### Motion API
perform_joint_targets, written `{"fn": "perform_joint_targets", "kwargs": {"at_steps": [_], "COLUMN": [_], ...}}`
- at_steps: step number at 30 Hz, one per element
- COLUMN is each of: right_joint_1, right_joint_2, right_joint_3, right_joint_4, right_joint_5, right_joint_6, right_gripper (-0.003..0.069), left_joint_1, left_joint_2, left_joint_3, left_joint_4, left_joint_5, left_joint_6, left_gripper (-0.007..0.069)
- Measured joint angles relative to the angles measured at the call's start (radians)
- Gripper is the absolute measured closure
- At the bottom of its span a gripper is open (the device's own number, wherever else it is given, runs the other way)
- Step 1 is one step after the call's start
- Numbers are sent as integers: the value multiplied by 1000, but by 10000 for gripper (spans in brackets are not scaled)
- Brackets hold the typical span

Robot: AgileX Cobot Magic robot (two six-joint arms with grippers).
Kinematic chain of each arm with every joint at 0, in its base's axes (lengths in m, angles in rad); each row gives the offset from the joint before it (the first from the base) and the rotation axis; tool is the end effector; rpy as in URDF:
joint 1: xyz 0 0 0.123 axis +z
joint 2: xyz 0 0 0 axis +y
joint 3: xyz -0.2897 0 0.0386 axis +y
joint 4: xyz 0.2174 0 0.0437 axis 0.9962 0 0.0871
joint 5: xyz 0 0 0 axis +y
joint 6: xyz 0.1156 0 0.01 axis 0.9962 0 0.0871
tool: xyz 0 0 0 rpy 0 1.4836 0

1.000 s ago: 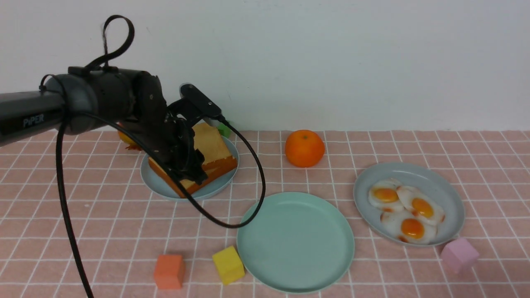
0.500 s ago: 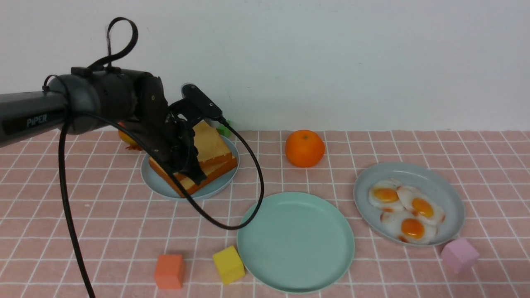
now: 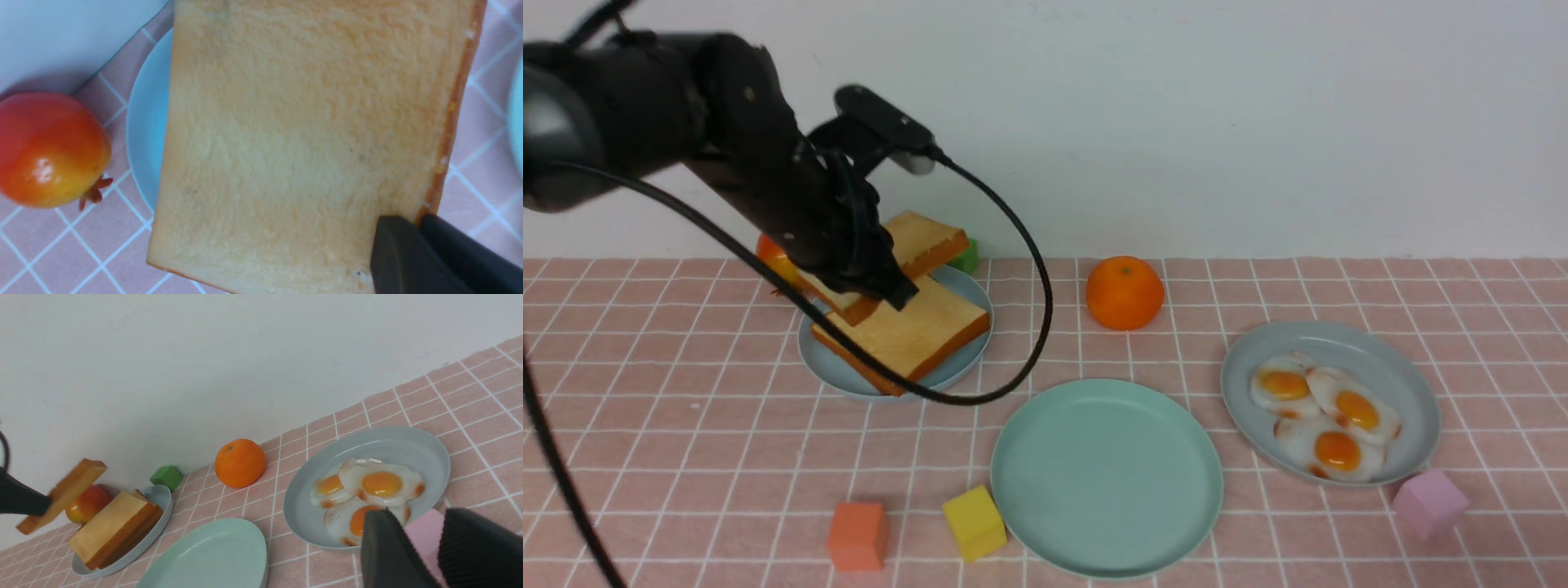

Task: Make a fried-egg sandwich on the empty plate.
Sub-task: Use the left arm to put a slice of bread into the empty plate in the middle

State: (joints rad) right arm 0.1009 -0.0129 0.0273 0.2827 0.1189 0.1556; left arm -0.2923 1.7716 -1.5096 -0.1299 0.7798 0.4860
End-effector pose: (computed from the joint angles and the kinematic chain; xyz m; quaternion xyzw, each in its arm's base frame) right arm 0.0431 0.0083 0.1935 0.1092 0.7133 0.1953 0.6642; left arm 0.3647 -0.1208 0.2910 0.3329 0.8912 -0.0279 0.3067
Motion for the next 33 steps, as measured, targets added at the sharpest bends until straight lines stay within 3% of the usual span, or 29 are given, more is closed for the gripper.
{"fn": "perform_joint_targets", "kwargs": {"at_steps": [9, 12, 15, 16, 17, 20, 23, 33], "right_joint_1": [0, 0, 0, 0, 0, 0, 0, 0], "right_joint_2": [0, 0, 42, 47, 95, 173, 204, 207], "right_joint_3": [-5, -100, -321, -335, -449, -624, -708, -758], "right_joint_4": [202, 199, 138, 134, 87, 3, -51, -82], "right_joint_5": [-107, 12, 327, 327, 516, 787, 922, 1033], "right_joint_6": [152, 144, 43, 43, -5, -38, -46, -53], "right_gripper": [423, 477, 616, 624, 659, 664, 663, 658], "left_joint_1": [-293, -398, -486, -489, -504, -508, -508, -508], "left_joint_2": [-153, -133, -59, -50, -19, 39, 78, 126], "left_joint_3": [139, 177, 182, 182, 183, 183, 183, 183], "left_joint_4": [-16, -17, -23, -23, -23, -21, -20, 85], "left_joint_5": [10, 10, -16, -23, -51, -121, -162, -190], "left_joint_6": [-89, -99, -101, -101, -102, -104, -105, -143], "left_gripper": [598, 598, 598, 598, 598, 598, 598, 598]}}
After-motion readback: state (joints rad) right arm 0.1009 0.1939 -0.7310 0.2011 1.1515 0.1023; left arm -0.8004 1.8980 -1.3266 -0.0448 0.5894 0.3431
